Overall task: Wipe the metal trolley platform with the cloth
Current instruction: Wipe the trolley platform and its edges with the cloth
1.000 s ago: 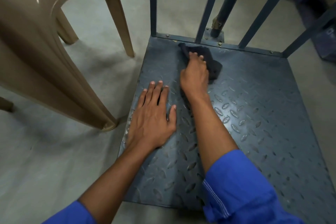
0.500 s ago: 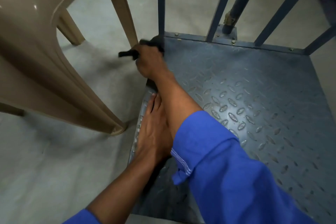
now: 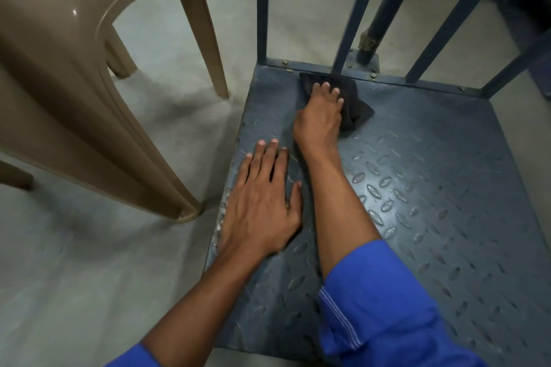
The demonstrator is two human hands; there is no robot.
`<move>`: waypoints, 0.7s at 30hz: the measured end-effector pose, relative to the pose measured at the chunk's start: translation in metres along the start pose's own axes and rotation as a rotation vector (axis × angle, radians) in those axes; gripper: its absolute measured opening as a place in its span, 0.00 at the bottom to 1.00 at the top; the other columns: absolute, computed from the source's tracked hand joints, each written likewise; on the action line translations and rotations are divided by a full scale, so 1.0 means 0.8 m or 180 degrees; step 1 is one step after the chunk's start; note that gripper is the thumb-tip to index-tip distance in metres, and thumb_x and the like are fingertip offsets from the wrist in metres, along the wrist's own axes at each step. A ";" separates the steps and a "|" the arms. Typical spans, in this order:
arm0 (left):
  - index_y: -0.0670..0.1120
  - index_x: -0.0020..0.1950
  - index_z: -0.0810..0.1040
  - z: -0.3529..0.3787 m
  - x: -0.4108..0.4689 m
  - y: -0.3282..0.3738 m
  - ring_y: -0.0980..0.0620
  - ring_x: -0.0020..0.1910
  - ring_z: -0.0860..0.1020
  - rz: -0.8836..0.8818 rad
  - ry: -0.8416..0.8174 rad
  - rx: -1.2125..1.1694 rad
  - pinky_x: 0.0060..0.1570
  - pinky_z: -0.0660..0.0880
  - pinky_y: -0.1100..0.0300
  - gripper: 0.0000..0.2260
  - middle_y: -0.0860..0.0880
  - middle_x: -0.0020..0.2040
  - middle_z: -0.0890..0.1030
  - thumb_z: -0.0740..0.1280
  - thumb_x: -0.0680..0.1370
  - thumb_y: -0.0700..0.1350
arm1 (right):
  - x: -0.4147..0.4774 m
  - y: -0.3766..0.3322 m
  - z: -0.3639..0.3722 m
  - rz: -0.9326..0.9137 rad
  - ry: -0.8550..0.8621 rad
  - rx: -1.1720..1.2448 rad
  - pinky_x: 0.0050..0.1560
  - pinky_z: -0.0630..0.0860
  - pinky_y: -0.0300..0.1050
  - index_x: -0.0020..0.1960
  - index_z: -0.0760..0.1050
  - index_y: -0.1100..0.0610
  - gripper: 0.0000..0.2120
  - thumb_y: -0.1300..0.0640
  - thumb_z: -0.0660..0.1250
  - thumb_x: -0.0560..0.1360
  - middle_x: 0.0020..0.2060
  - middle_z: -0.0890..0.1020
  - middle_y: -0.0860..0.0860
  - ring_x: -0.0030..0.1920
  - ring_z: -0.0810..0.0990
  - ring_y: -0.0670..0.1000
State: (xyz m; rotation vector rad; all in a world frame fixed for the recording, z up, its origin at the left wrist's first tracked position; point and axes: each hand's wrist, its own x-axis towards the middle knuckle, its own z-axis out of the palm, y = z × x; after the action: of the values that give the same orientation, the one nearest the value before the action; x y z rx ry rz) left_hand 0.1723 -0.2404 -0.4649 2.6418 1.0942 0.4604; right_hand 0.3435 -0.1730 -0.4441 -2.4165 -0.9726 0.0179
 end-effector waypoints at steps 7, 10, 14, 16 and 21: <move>0.38 0.80 0.64 -0.003 0.004 -0.006 0.40 0.80 0.62 0.0213 0.0328 -0.0160 0.77 0.65 0.38 0.29 0.35 0.77 0.70 0.51 0.85 0.54 | 0.030 -0.080 0.027 -0.0299 -0.0369 0.0031 0.73 0.67 0.58 0.70 0.74 0.65 0.18 0.63 0.57 0.82 0.70 0.74 0.64 0.71 0.71 0.64; 0.41 0.76 0.63 0.006 -0.007 -0.013 0.43 0.73 0.64 0.0156 0.0887 -0.0429 0.77 0.65 0.49 0.33 0.38 0.73 0.72 0.76 0.76 0.37 | -0.002 -0.132 0.025 -0.0697 -0.1100 0.0848 0.62 0.77 0.56 0.68 0.78 0.60 0.16 0.65 0.62 0.81 0.62 0.80 0.62 0.63 0.79 0.64; 0.39 0.73 0.64 0.005 -0.015 -0.008 0.44 0.73 0.64 0.0296 0.1233 -0.0286 0.75 0.66 0.50 0.29 0.34 0.70 0.77 0.74 0.77 0.40 | -0.040 -0.120 0.012 -0.0548 -0.0425 0.1522 0.65 0.77 0.58 0.72 0.75 0.61 0.25 0.73 0.59 0.77 0.66 0.78 0.62 0.67 0.77 0.64; 0.37 0.74 0.66 0.000 -0.007 -0.006 0.41 0.73 0.68 0.0313 0.1178 -0.0102 0.73 0.70 0.43 0.24 0.32 0.68 0.79 0.60 0.83 0.50 | -0.045 -0.093 0.000 -0.0291 0.0132 0.1368 0.74 0.69 0.62 0.75 0.70 0.63 0.27 0.73 0.58 0.77 0.74 0.72 0.64 0.76 0.68 0.67; 0.42 0.85 0.54 -0.001 0.002 -0.007 0.44 0.85 0.49 0.0154 -0.0174 0.0139 0.83 0.51 0.46 0.37 0.41 0.85 0.55 0.47 0.81 0.60 | -0.004 -0.034 0.002 0.0344 -0.0001 0.0201 0.83 0.50 0.59 0.75 0.69 0.67 0.22 0.67 0.56 0.81 0.78 0.67 0.62 0.81 0.57 0.65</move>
State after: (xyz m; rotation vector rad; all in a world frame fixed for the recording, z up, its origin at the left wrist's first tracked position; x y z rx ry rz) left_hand 0.1697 -0.2356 -0.4659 2.7070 1.0377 0.3752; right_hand 0.3232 -0.1580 -0.4326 -2.4082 -0.8282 0.0863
